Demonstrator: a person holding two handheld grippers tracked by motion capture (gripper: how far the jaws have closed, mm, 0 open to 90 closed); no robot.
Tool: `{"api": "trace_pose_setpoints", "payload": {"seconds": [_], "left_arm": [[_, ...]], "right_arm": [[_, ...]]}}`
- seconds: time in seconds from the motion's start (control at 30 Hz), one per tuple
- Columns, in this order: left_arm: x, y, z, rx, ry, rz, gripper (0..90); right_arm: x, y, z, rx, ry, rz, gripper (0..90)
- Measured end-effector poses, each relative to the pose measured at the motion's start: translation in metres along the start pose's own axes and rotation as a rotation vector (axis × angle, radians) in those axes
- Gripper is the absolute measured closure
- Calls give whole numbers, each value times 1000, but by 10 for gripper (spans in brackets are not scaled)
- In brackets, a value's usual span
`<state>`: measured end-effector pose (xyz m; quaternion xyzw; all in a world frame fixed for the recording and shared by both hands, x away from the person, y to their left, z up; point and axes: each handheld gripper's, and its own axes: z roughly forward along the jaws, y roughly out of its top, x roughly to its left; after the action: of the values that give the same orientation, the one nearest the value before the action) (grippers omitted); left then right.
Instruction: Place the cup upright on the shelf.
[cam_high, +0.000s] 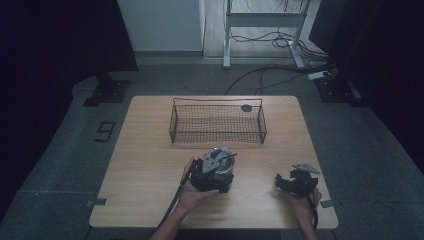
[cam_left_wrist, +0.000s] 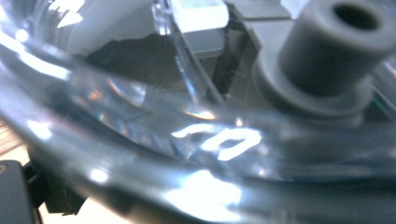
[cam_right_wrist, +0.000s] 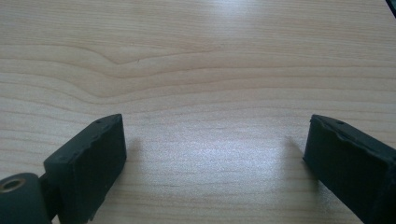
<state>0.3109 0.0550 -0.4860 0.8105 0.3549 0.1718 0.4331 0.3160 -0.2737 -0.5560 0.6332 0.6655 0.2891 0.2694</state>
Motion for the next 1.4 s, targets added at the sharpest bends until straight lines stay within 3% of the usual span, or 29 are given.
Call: {"api": "trace_pose_setpoints", "payload": {"seconds": [1.1,1.4], "left_arm": [[9,9,-21,-46,1,-35,38],[11,13,-25,-51,10,-28,38]], "right_arm": [[0,0,0,1,0,2,54],[0,0,0,0,0,1,54]]}}
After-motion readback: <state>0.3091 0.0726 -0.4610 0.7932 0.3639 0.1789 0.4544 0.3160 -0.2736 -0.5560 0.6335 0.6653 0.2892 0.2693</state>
